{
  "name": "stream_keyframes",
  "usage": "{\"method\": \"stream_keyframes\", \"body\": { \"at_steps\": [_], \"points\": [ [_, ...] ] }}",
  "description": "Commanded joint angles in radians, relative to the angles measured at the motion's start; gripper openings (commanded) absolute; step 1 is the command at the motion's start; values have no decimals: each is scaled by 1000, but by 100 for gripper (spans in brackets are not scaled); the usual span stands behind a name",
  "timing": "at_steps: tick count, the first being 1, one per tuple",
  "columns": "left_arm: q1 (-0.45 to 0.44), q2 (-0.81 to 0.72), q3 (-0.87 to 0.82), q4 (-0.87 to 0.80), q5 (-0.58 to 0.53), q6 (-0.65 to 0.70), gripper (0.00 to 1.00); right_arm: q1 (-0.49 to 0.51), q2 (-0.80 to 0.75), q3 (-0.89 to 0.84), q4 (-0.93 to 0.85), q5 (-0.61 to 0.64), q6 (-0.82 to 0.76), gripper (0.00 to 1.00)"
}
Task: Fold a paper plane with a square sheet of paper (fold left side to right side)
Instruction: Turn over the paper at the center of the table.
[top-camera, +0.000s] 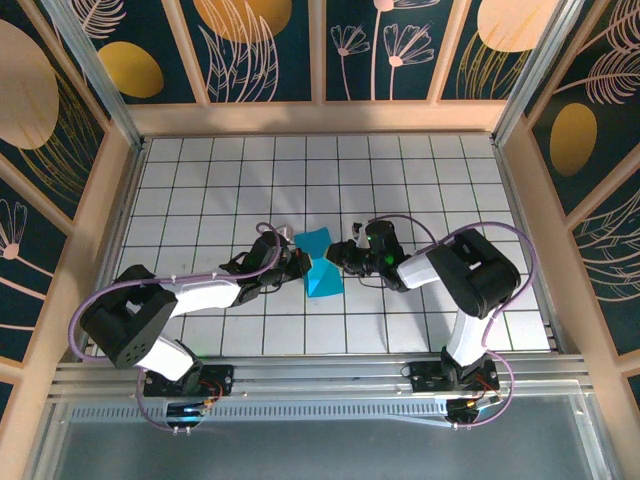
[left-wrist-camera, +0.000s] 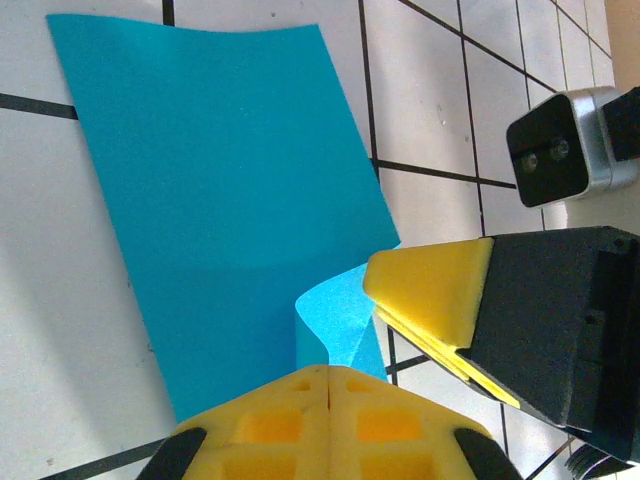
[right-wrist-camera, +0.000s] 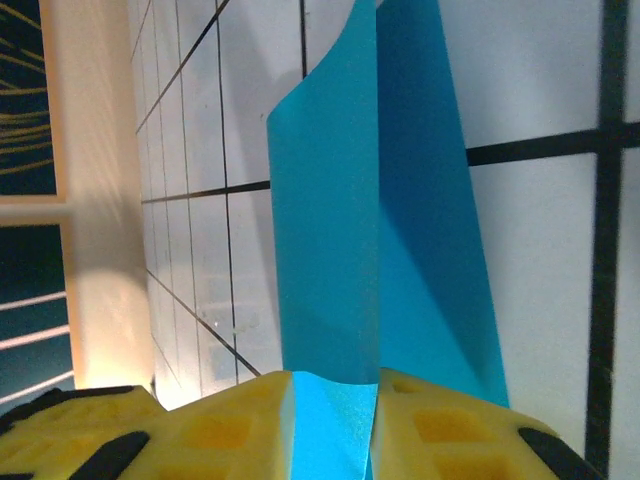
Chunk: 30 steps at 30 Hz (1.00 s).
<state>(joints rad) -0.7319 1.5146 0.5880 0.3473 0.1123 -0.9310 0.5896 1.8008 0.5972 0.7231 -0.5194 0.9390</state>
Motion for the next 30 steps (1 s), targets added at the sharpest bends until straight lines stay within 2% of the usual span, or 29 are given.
{"method": "stream_keyframes", "body": {
  "at_steps": [1, 4, 6, 8, 11, 14, 16, 19, 24, 27, 30],
  "points": [
    [5, 4, -11, 0, -25, -12, 3, 14, 6, 33, -6, 18, -40, 19],
    [5, -23, -15, -10, -46, -19, 15, 16, -14, 36, -11, 30, -67, 8],
    [6, -60, -16, -38, -75, -17, 27, 16, -45, 36, -23, 52, -95, 0],
    [5, -113, -15, -74, -112, -10, 36, 13, -87, 38, -45, 75, -129, 0],
    [9, -222, -19, -132, -179, 0, 58, 5, -172, 38, -73, 111, -184, 0],
    [21, -352, -31, -167, -227, 5, 75, -19, -281, 29, -94, 124, -236, 0],
    [40, -440, -49, -161, -231, -1, 84, -37, -365, 13, -89, 116, -255, 0],
    [58, -572, -95, -64, -191, 4, 97, -94, -495, -15, -67, 83, -266, 0],
    [60, -679, -150, 217, -43, 16, 99, -166, -680, -37, -21, 2, -239, 0],
    [60, -628, -138, 378, 95, -18, 99, -179, -737, -39, 27, -45, -195, 0],
    [60, -534, -89, 455, 213, -43, 99, -180, -750, -40, 91, -83, -124, 0]
  ]
}}
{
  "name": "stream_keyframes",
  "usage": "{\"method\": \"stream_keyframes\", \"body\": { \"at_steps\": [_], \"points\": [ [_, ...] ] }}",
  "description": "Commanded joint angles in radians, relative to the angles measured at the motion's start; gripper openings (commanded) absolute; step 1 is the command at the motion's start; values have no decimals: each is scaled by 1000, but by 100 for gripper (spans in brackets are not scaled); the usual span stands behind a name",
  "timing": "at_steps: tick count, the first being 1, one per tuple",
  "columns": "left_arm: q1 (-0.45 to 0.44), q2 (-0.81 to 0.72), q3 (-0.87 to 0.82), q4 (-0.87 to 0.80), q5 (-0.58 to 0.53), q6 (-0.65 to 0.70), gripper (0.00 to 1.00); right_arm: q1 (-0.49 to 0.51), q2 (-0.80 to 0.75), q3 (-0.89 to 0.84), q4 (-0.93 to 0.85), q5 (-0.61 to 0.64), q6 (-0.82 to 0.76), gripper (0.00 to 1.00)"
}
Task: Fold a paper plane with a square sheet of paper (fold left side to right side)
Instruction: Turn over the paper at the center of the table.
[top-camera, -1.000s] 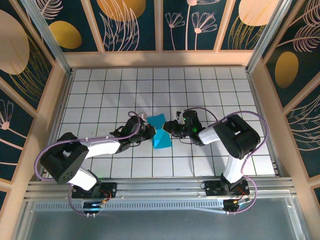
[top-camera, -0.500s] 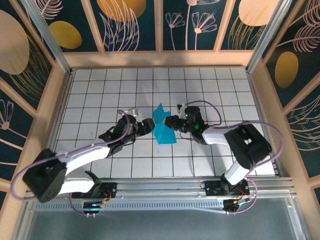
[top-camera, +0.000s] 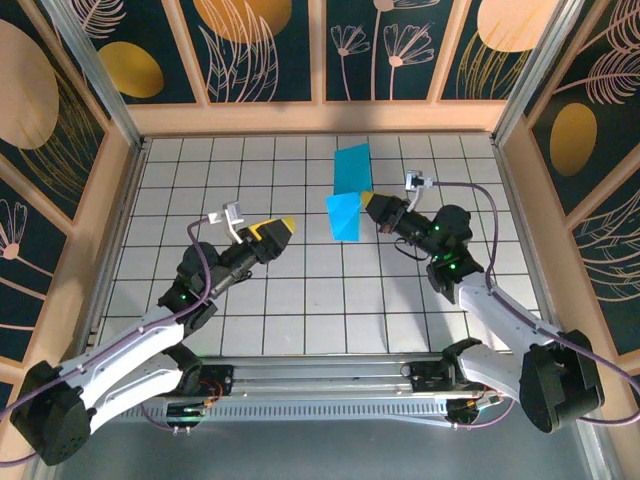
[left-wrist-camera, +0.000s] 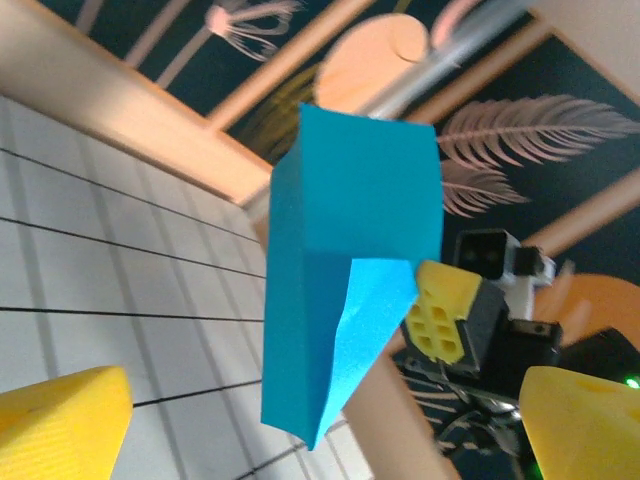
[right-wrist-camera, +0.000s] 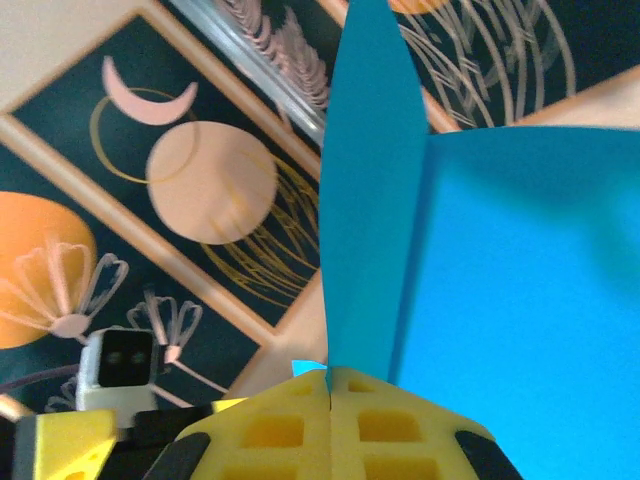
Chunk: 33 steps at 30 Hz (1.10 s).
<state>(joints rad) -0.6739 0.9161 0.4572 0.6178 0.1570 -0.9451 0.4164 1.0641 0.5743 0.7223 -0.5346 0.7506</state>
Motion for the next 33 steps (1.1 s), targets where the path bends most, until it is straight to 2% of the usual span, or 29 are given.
{"method": "stream_keyframes", "body": {
  "at_steps": [1, 5, 8, 15, 21, 29, 33],
  "points": [
    [2, 91, 56, 193, 188, -34, 99, -6, -13, -18, 116, -77, 87, 0],
    [0, 210, 79, 313, 263, -92, 98, -2, -2, -31, 217, -97, 165, 0],
    [-10, 279, 97, 398, 306, -130, 96, 5, 6, -21, 221, -102, 174, 0],
    [-42, 354, 156, 398, 348, -123, 93, 31, 49, -11, 246, -102, 184, 0],
    [-50, 386, 186, 390, 376, -133, 74, 50, 88, -8, 295, -108, 205, 0],
    [-50, 354, 163, 334, 310, -113, 59, 50, 73, -20, 273, -106, 193, 0],
    [-49, 346, 158, 309, 295, -108, 44, 50, 62, -34, 275, -102, 194, 0]
  ]
}}
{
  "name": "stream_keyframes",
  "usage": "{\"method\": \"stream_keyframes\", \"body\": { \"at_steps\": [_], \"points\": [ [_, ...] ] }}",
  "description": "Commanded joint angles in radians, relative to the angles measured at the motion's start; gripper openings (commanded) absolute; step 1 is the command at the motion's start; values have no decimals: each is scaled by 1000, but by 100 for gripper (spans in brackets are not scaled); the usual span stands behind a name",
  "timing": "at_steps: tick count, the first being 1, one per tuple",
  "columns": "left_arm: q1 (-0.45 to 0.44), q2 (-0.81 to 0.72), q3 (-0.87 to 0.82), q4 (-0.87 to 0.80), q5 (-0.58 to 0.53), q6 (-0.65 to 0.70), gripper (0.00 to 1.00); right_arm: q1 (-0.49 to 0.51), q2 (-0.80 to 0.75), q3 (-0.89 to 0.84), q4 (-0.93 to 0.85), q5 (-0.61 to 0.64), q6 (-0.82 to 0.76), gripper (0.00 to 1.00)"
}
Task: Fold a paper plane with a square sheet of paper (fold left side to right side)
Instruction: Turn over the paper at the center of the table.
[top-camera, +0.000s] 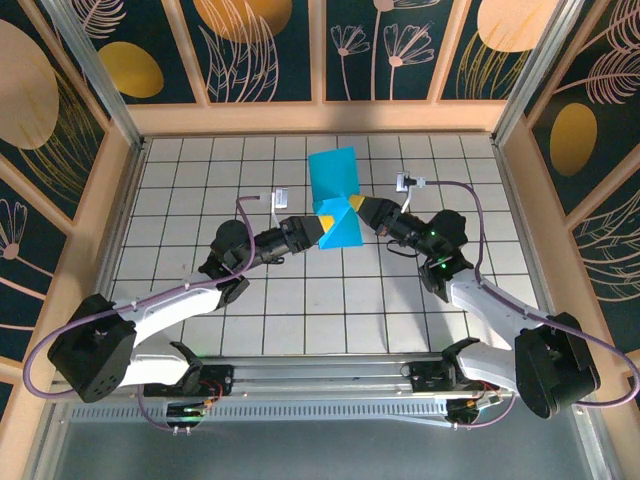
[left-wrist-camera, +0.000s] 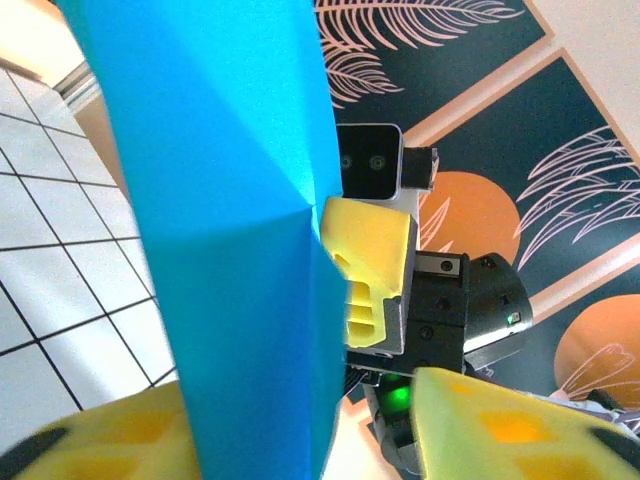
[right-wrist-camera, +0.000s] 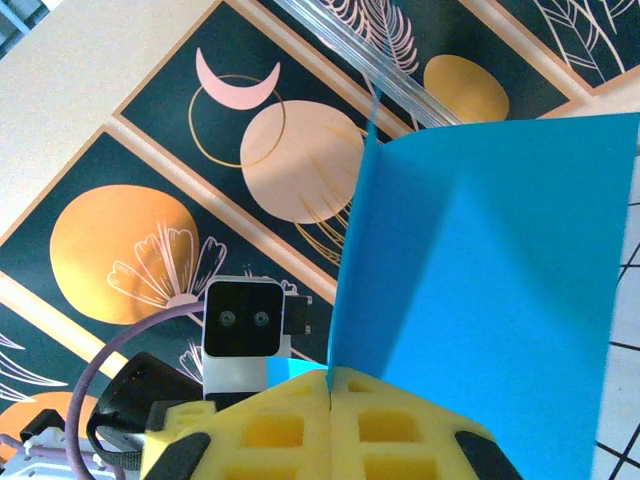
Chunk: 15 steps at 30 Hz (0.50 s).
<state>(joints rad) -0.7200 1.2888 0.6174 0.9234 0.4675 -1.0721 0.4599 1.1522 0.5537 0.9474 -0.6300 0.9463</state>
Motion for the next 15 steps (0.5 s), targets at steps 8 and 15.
{"method": "stream_keyframes", "body": {
  "at_steps": [8, 15],
  "points": [
    [-3, -44, -3, -110, -63, 59, 13, 5, -74, -29, -21, 6, -44, 19],
    [-3, -80, 41, -365, -107, 178, 0, -7, -212, -14, -417, 202, -241, 44]
  ]
}}
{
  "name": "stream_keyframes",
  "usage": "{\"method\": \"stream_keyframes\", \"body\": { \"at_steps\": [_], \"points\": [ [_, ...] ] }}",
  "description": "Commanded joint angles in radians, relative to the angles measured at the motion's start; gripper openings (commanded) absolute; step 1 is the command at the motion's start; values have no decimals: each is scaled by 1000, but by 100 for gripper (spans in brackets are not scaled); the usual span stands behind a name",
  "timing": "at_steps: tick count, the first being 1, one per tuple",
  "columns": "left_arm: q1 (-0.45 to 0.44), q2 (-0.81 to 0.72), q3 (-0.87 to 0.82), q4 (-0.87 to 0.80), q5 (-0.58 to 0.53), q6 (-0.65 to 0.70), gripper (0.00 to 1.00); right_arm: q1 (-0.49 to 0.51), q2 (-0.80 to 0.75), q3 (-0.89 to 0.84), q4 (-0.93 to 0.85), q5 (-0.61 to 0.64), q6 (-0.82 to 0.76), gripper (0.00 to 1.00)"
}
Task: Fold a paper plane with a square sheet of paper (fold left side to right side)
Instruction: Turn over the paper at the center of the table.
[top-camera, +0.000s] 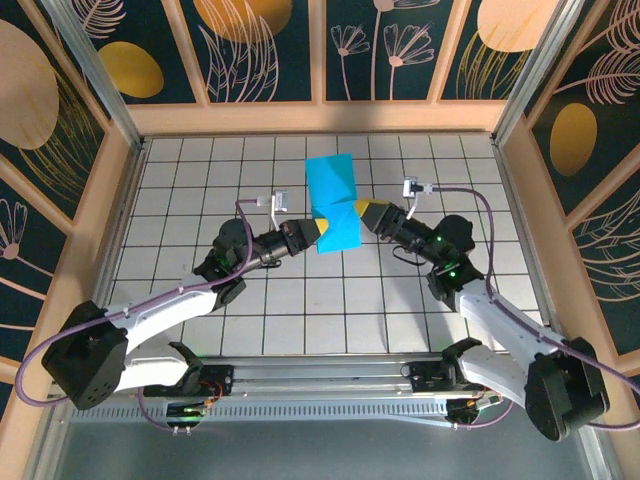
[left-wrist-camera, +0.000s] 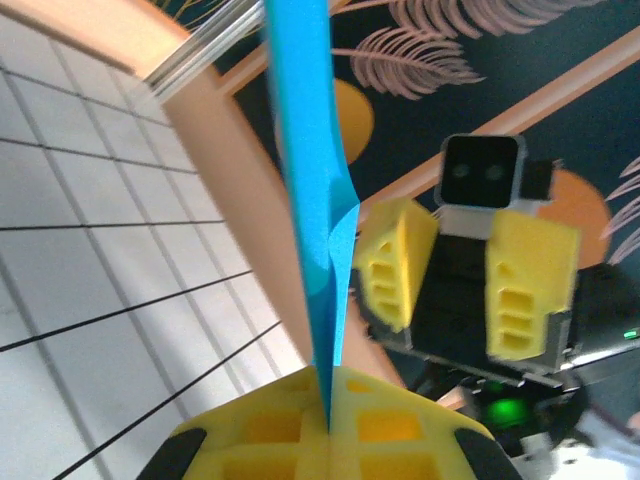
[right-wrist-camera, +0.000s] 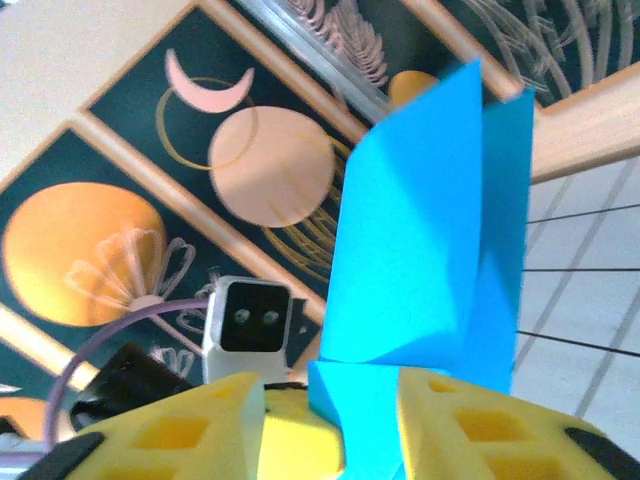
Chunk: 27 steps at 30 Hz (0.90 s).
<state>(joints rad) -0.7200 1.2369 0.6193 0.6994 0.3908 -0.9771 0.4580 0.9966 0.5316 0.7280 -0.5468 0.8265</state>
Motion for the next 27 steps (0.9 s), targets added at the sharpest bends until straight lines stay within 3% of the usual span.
{"method": "stream_keyframes", "body": {
  "at_steps": [1, 5, 9, 12, 16, 19, 23, 27],
  "points": [
    [-4, -33, 60, -220, -49, 118, 0, -5, -80, 23, -290, 179, -159, 47],
    [-22, -31, 171, -588, -186, 269, 0, -7, -138, 77, -595, 422, -271, 54],
    [-91, 25, 301, -937, -424, 377, 0, -8, -162, 113, -841, 705, -308, 61],
    [-157, 100, 401, -1153, -631, 382, 0, -18, -179, 103, -919, 816, -315, 71],
    [-248, 243, 536, -1452, -942, 288, 0, -45, -203, 78, -939, 846, -320, 82],
    [-303, 385, 632, -1674, -1103, 186, 0, -61, -216, 63, -937, 846, -320, 87],
    [-359, 573, 734, -1843, -1187, 59, 0, -73, -232, 46, -931, 834, -315, 87],
    [-387, 698, 814, -1883, -1177, -1, 0, -81, -249, 32, -926, 823, -308, 87]
  ]
}}
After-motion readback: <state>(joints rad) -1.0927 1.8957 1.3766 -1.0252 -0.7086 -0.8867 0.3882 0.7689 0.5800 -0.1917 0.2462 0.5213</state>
